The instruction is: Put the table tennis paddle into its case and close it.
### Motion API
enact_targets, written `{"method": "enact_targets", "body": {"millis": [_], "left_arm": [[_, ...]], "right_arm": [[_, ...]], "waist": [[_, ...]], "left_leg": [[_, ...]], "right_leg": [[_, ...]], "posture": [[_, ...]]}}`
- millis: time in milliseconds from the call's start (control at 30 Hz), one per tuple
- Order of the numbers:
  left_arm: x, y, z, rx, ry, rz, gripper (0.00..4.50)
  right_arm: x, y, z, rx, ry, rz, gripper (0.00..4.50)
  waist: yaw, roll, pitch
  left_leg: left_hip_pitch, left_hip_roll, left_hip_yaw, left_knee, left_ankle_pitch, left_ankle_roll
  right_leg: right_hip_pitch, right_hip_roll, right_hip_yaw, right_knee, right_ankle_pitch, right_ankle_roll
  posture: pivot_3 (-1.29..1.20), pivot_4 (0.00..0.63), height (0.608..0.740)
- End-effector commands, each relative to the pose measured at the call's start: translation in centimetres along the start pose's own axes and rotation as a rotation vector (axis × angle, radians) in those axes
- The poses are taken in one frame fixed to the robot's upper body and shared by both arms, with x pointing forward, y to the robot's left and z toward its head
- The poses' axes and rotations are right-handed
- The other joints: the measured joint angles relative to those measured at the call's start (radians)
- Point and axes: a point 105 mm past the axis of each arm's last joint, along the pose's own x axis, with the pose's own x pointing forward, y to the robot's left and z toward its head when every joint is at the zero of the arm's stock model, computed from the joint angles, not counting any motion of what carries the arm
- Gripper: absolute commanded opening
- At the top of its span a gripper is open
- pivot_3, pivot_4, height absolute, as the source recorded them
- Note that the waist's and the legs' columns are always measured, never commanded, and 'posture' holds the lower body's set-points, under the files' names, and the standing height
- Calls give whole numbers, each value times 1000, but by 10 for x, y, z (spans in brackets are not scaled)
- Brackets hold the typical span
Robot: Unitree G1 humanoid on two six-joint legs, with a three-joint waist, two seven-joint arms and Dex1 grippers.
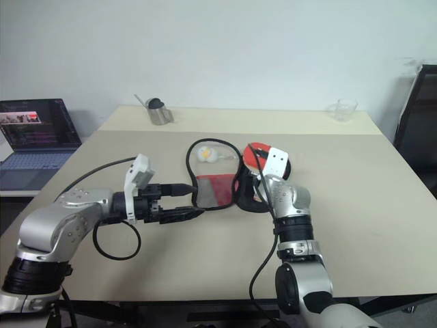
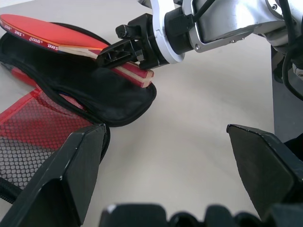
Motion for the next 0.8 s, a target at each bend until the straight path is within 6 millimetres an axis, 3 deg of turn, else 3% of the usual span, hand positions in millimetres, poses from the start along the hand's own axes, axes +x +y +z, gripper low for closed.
{"method": "enact_targets", "body": {"millis": [33,800], "left_arm": [[-1,-3,13,65,-12,-2,4500],[-4,-6,11,68,-2,6,4500]], "right_arm": [[-1,28,-45,63,105,77,1103],[12,29,-69,68,190,87,1102]], "waist": [[0,0,0],[0,-1,0]], "left_leg": [[0,0,0,0,0,0],[0,0,0,0,0,0]], "right_leg": [[0,0,0,0,0,0],[0,0,0,0,0,0]], "posture": [[0,150,740],[0,150,740]]}}
